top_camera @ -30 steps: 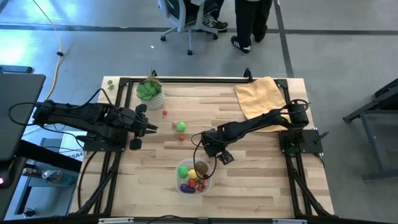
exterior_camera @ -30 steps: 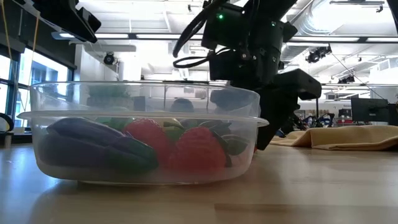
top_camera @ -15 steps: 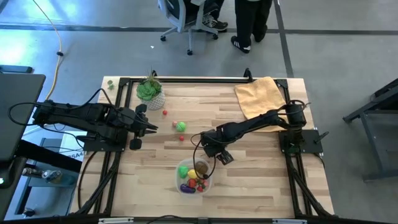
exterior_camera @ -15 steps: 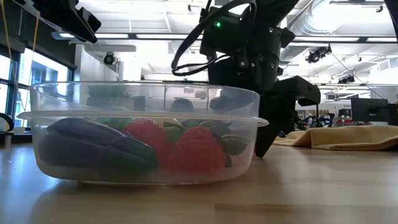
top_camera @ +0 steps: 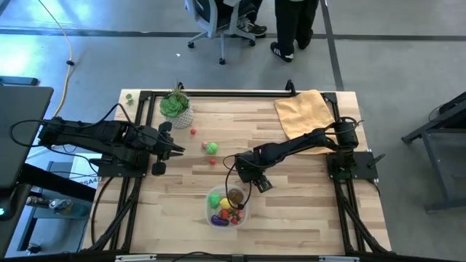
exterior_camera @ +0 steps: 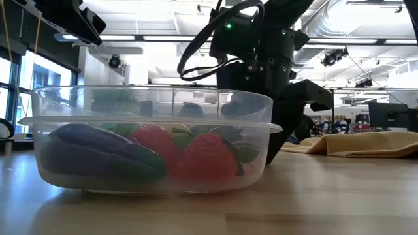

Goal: Pick and placing Produce into tupperware
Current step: Put the red strawberry into the transparent bin

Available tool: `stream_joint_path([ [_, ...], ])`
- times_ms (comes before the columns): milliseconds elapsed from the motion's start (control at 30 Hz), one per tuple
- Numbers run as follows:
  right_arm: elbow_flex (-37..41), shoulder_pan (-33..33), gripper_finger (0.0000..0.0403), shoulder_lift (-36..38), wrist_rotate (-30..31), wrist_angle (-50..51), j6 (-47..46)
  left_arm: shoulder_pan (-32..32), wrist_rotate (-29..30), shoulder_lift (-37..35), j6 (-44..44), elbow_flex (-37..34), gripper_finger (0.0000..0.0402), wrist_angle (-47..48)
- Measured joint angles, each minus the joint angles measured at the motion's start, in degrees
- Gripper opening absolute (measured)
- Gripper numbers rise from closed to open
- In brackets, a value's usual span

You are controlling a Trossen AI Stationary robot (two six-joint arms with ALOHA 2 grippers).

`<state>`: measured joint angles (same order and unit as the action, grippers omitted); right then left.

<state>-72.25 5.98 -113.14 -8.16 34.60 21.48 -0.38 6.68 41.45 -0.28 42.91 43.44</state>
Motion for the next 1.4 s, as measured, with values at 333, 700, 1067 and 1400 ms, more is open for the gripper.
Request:
stream_joint_path([
  [333, -0.1, 0.1, 0.0141, 0.6, -0.4, 2.0, -1.2, 0.0, 0.0, 0.0, 0.0, 0.0, 0.0040, 0.0],
  [700, 0.0, 0.1, 0.0138, 6.9, 3.6, 3.9, -3.0, 0.0, 0.0, 0.0, 0.0, 0.0, 0.0040, 0.0],
  [1067, 0.0, 1.7, 0.0138, 17.7, 1.9, -8.1, -16.3, 0.0, 0.0, 0.0, 0.0, 0.0, 0.0040, 0.0],
  [1400, -4.6, 9.4, 0.0138, 13.7, 2.4, -12.4, -17.6, 0.0, 0.0, 0.0, 0.0, 0.0, 0.0040, 0.0],
])
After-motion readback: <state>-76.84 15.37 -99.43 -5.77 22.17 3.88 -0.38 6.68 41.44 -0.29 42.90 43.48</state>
